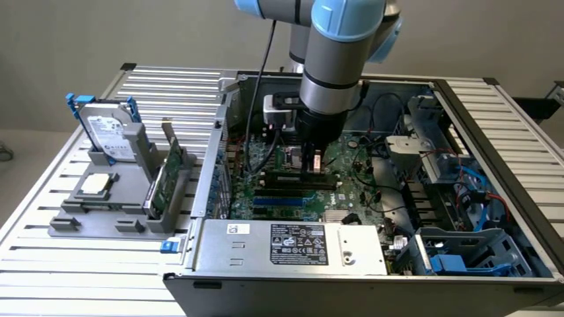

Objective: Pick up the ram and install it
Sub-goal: 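Insert the ram into the slot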

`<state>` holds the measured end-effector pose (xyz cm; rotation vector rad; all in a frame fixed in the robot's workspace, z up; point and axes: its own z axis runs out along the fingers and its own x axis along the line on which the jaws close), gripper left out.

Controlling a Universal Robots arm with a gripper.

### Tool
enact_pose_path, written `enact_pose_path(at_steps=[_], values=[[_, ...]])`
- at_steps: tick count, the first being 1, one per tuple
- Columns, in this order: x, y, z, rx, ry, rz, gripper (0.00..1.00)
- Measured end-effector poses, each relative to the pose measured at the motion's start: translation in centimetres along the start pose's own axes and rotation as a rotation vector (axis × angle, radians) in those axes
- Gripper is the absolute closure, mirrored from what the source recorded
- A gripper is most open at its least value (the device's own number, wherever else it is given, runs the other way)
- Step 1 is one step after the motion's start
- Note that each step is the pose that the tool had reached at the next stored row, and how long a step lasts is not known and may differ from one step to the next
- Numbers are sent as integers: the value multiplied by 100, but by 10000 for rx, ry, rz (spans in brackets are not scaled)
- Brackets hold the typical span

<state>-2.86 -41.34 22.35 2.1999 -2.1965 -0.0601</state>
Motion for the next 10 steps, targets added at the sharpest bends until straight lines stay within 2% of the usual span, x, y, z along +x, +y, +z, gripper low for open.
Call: enact_pose_path(at_steps=[5, 10], values=[[0, 4, -90, -19, 12, -18, 86], [0, 4, -99, -16, 22, -42, 86]])
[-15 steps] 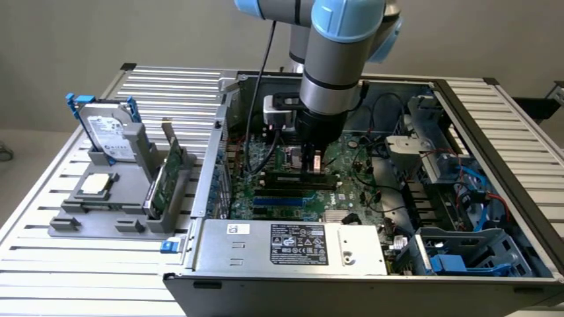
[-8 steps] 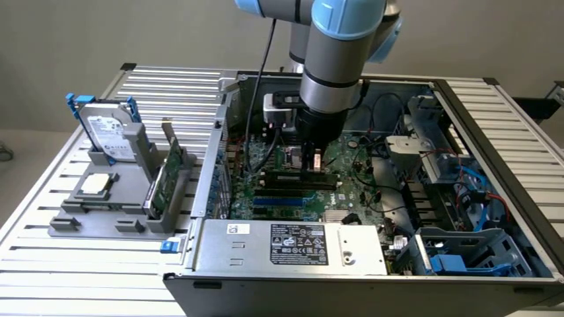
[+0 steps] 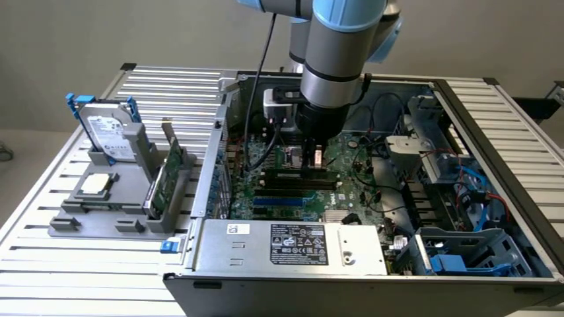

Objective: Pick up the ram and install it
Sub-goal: 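Insert the ram into the slot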

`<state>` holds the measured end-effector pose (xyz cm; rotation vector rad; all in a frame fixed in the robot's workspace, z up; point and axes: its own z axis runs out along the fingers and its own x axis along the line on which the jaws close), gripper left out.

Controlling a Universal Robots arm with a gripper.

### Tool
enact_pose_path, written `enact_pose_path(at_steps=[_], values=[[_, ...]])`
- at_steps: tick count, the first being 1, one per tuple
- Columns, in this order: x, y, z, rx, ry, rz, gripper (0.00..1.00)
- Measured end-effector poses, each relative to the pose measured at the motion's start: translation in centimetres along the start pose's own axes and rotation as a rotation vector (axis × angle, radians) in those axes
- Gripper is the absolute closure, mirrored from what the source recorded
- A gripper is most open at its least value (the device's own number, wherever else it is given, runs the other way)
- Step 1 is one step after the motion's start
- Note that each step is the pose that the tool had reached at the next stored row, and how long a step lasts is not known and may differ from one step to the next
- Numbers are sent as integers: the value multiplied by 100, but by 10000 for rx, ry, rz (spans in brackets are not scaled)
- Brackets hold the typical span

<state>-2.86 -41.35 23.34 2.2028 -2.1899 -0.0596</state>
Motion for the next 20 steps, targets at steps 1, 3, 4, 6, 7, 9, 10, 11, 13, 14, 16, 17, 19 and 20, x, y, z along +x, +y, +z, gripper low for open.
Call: enact_pose_path(at_steps=[1, 3, 4, 6, 7, 9, 10, 11, 13, 14, 16, 17, 19, 20], values=[[0, 0, 0, 4, 2, -4, 86], [0, 0, 1, 17, 8, -15, 86], [0, 1, 2, 31, 14, -19, 86], [0, 1, 5, 60, 25, -29, 86], [0, 1, 6, 71, 32, -33, 86], [0, 3, 8, 82, 54, -44, 86], [0, 5, 9, 82, 60, -47, 86], [0, 7, 10, 82, 66, -51, 86], [0, 13, 15, 83, 70, -58, 86], [0, 16, 17, 83, 74, -61, 86], [0, 16, 23, 85, 74, -73, 86], [0, 17, 28, 87, 75, -77, 86], [0, 17, 38, 93, 80, -88, 86], [0, 16, 44, 94, 82, -94, 86]])
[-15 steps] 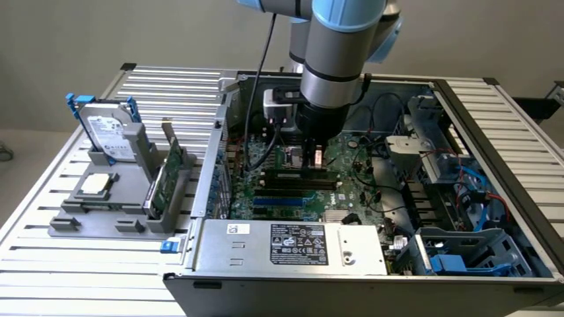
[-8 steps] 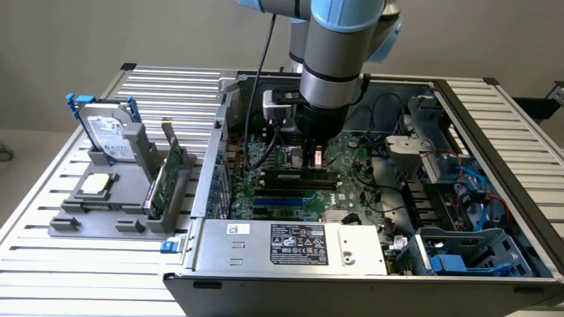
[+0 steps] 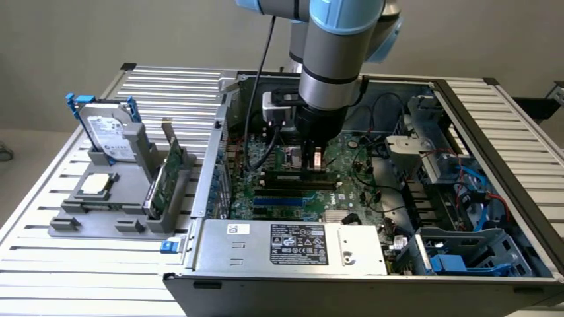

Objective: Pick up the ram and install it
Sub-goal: 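Insert the ram into the slot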

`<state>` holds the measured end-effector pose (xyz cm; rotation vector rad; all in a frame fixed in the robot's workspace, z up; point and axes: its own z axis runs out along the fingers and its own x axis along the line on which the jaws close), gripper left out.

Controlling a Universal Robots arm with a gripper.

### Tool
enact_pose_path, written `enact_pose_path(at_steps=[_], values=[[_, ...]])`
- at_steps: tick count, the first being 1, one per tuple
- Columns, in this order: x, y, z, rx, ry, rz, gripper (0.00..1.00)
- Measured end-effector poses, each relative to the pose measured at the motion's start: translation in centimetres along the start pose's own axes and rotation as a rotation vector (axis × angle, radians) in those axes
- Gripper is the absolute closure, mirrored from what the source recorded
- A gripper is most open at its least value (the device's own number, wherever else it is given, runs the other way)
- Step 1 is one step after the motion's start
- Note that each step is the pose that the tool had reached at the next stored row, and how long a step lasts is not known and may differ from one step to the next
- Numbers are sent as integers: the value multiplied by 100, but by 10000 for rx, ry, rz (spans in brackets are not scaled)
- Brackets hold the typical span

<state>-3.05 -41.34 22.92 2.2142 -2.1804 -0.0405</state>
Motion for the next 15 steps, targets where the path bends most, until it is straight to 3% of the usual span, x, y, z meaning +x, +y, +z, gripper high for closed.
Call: enact_pose_path(at_steps=[15], values=[[-3, -1, 38, 20, 33, -67, 86]])
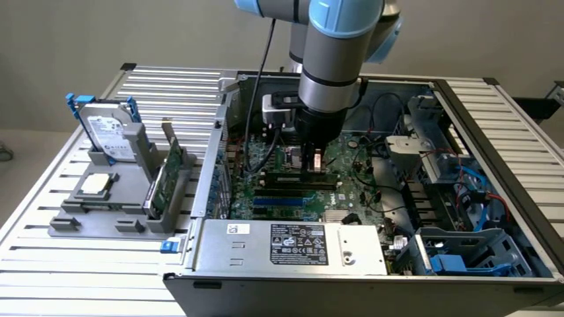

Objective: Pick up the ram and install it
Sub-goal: 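Insert the ram into the slot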

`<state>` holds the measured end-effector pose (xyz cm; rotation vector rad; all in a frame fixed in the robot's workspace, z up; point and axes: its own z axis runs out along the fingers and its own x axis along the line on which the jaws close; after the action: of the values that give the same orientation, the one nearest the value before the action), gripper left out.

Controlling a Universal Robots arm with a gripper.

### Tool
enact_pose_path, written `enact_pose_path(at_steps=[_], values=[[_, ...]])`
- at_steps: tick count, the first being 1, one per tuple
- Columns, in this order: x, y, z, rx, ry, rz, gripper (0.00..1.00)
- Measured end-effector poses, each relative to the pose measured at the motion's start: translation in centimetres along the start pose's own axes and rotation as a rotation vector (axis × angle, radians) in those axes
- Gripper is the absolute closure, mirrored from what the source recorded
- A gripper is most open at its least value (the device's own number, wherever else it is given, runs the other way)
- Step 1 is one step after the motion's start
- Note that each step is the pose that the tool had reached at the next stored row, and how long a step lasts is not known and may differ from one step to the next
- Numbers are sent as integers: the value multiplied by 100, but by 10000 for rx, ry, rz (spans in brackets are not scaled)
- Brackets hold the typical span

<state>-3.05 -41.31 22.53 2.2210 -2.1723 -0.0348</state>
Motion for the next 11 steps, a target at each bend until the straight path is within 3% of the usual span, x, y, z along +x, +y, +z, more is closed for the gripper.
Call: enact_pose_path(at_steps=[11], values=[[-4, 0, 0, 31, 4, 7, 86]])
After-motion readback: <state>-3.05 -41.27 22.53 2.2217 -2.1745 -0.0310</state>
